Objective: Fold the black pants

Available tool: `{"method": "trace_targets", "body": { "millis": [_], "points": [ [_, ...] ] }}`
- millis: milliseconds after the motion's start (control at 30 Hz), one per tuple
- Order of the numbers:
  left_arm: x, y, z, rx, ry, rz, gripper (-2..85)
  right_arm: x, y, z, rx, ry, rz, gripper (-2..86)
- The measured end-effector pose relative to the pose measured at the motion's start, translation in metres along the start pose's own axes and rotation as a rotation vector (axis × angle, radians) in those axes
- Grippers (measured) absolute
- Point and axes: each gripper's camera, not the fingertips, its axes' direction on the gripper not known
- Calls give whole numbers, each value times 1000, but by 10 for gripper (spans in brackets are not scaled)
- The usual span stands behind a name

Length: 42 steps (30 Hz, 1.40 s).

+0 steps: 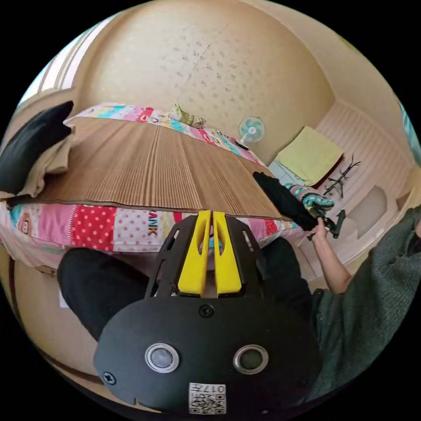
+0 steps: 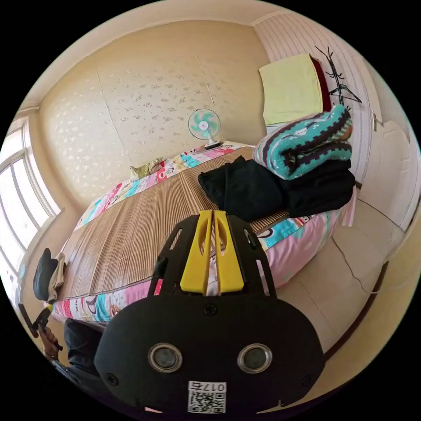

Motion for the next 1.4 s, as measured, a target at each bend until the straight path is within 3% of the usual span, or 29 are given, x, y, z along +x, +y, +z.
{"method": "trace_targets", "body": {
  "millis": [67,300,467,600,667,767,833,967,1167,1300,1400],
  "points": [
    [-22,-3,18,23,247,-111,-9,14,-18,16,-40,23,-2,33],
    [-21,8,47,-129,230,-156,-10,32,-77,171,-467,-53,-70,94],
    [-33,7,31,-96,121,-264,-10,15,-98,202,-473,-16,58,75],
    [-40,1,28,-66,80,-266,-10,-60,-98,120,-171,-97,-101,39],
    [-44,-6,37,-98,59,-275,-10,-97,-83,93,-138,-209,-188,33],
    [-43,-13,50,-102,96,-262,-10,-141,-42,84,-256,-487,-247,28],
    [-44,-17,61,-127,113,-262,-10,-173,0,91,-455,-664,-336,27],
    [-47,-22,73,-147,141,-262,-10,-203,45,98,-738,-814,-508,30],
    [-57,-22,73,-153,86,-271,-10,-187,-38,65,-557,-721,-517,26],
    [-63,-20,76,-132,105,-303,-10,-177,-109,47,-270,-541,-467,36],
    [-60,-19,83,-145,122,-308,-10,-181,-143,116,-361,-334,-424,76]
  ]
}}
